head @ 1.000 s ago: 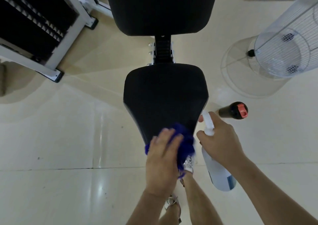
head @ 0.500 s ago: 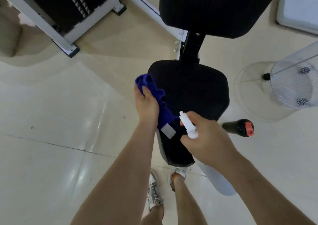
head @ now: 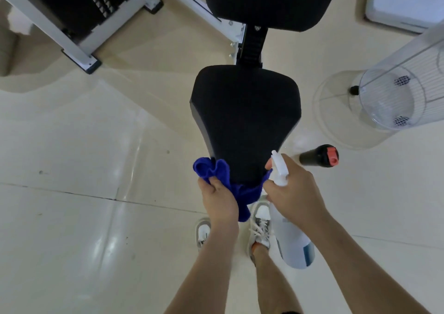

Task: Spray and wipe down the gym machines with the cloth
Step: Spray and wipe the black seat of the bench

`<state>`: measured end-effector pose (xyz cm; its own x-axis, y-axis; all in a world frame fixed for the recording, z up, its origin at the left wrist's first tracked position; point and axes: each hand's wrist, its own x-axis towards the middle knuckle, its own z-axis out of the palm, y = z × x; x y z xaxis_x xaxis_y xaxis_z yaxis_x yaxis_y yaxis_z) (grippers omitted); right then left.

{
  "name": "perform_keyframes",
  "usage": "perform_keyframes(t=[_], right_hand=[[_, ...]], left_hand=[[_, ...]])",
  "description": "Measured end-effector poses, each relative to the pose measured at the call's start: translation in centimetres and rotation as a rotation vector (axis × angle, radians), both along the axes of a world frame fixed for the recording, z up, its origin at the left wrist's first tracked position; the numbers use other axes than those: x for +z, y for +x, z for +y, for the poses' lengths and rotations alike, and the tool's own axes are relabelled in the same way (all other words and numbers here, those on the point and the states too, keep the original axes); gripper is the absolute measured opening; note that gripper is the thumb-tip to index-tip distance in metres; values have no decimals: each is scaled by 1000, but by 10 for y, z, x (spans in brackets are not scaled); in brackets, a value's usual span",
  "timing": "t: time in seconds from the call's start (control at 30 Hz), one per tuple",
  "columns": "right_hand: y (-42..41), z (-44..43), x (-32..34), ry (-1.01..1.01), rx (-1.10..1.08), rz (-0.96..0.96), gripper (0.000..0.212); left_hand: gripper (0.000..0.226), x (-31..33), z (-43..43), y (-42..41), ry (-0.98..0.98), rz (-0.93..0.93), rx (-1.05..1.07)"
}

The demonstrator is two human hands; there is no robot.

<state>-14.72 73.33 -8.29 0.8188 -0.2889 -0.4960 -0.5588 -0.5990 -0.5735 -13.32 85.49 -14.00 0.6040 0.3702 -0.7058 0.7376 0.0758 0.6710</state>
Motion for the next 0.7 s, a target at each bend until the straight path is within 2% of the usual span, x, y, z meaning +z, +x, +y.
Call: perform_keyframes(t=[0.13, 0.23, 0.3, 0.37, 0.43, 0.47, 0.57, 0.63, 0.7], right_hand=[[-13, -11, 1, 1, -13, 35, 24], [-20, -23, 2, -16, 41, 55, 23], [-24, -35, 5, -17, 64, 69, 22], [-27, -52, 11, -6, 85, 85, 22], [-28, -62, 14, 10, 72, 88, 20], [-29, -67, 16, 23, 64, 80, 20], [-28, -78, 17, 56, 69, 51, 25], [-25, -84, 15, 80, 53, 37, 25], [-23, -91, 10, 96, 40, 35, 25]], left_hand=[[15, 17, -31, -33, -26, 73, 75], [18, 21, -59, -52, -86, 159, 75], [14, 28, -75, -60, -115, 219, -15], [10, 44, -86, -64, -98, 123, -150], [31, 57, -83, -62, 6, -124, -383], [43, 57, -76, -59, 169, -283, -562], [60, 29, -45, -32, 880, -692, -1176], [57, 10, -24, -11, 1086, -792, -1585], [51, 3, -20, 5, 1199, -783, -1968]])
